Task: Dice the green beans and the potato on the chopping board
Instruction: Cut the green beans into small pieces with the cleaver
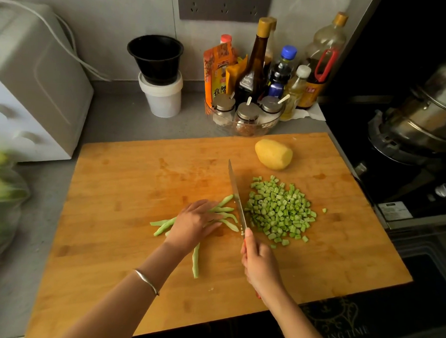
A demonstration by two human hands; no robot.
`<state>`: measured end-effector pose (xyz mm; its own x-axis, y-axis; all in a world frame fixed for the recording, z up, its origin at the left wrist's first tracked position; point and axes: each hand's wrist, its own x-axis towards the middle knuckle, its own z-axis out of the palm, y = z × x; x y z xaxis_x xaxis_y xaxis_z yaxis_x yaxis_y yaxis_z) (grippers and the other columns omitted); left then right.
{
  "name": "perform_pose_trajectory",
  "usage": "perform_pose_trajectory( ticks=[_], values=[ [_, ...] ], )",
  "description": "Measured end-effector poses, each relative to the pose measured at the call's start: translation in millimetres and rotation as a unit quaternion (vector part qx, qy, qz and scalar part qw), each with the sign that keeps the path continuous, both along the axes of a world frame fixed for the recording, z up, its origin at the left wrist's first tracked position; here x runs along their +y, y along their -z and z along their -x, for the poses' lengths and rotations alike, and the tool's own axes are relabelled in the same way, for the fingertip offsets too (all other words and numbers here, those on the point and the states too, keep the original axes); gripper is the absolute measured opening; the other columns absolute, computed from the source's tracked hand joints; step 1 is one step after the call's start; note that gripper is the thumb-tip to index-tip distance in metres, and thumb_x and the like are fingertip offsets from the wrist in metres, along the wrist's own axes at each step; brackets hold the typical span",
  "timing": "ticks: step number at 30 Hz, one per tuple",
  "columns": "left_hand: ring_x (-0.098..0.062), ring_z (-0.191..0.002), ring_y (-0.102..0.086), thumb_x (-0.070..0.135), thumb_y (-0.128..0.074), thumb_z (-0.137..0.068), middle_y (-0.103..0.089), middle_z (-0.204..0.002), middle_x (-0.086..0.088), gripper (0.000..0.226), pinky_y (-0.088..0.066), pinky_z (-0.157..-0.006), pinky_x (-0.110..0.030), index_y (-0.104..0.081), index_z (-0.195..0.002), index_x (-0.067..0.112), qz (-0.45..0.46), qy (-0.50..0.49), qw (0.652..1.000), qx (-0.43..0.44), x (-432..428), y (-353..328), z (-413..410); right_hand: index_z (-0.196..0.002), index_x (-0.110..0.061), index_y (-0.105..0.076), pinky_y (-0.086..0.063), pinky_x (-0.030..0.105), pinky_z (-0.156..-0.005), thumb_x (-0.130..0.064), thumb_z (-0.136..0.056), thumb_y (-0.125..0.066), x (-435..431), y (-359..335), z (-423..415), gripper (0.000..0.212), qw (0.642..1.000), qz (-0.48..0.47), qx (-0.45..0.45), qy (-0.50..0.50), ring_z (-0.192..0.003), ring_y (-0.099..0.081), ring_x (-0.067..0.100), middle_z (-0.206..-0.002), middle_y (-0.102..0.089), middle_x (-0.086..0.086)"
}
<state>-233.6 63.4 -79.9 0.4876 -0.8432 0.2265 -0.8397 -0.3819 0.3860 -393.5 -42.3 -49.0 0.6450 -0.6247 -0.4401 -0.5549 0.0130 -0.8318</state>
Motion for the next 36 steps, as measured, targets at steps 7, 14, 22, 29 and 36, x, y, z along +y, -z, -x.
perform_pose_trajectory(
  ticks=[7, 14, 22, 29, 36],
  values=[
    [-0.025, -0.105, -0.062, 0.039, -0.07, -0.082, -0.067, -0.114, -0.003, 0.042, -0.05, -0.084, -0.036, -0.064, -0.118, 0.019, -0.005, -0.056, 0.995, 0.083, -4.9, -5.8, 1.0, -0.064, -0.015, -0.047, -0.025, 0.022, -0.041, -0.055, -0.098, -0.035, -5.1, -0.6, -3.2, 0.054, 1.0, -0.017, -0.003, 0.006, -0.035, -0.032, 0.007, -0.04, -0.036, -0.007],
    [-0.021, -0.115, -0.054, 0.035, -0.069, -0.084, -0.062, -0.126, 0.001, 0.041, -0.047, -0.09, -0.034, -0.064, -0.121, 0.021, -0.013, -0.046, 0.992, 0.116, -18.1, -3.3, 0.9, -0.066, -0.014, -0.046, -0.023, 0.023, -0.039, -0.056, -0.097, -0.035, -13.0, -8.0, 4.1, 0.053, 1.0, -0.03, 0.003, 0.005, -0.035, -0.03, 0.009, -0.043, -0.035, -0.007],
    [-0.023, -0.119, -0.052, 0.029, -0.067, -0.087, -0.057, -0.133, -0.001, 0.04, -0.047, -0.094, -0.035, -0.062, -0.125, 0.02, -0.003, -0.033, 0.993, 0.109, -12.8, 2.8, 2.0, -0.063, -0.015, -0.046, -0.024, 0.024, -0.042, -0.055, -0.098, -0.034, -1.4, -2.9, -5.6, 0.055, 0.999, -0.033, 0.005, 0.008, -0.034, -0.032, 0.008, -0.039, -0.036, -0.007],
    [-0.021, -0.113, -0.058, 0.029, -0.073, -0.081, -0.062, -0.126, -0.003, 0.038, -0.046, -0.092, -0.03, -0.067, -0.118, 0.019, 0.021, -0.05, 0.989, 0.134, -16.7, 5.3, 3.2, -0.066, -0.015, -0.046, -0.024, 0.025, -0.042, -0.056, -0.098, -0.034, -4.8, -6.2, -4.6, 0.053, 0.999, -0.038, 0.011, -0.001, -0.035, -0.031, 0.008, -0.041, -0.035, -0.008],
    [-0.014, -0.103, -0.064, 0.029, -0.074, -0.08, -0.069, -0.112, 0.005, 0.025, -0.051, -0.088, -0.03, -0.074, -0.103, 0.023, 0.074, -0.093, 0.981, 0.154, -21.9, 8.7, 7.5, -0.071, -0.013, -0.047, -0.024, 0.023, -0.039, -0.054, -0.098, -0.034, -15.6, -12.7, 1.4, 0.051, 0.999, -0.036, 0.011, -0.015, -0.035, -0.03, 0.008, -0.047, -0.035, -0.005]
  ],
)
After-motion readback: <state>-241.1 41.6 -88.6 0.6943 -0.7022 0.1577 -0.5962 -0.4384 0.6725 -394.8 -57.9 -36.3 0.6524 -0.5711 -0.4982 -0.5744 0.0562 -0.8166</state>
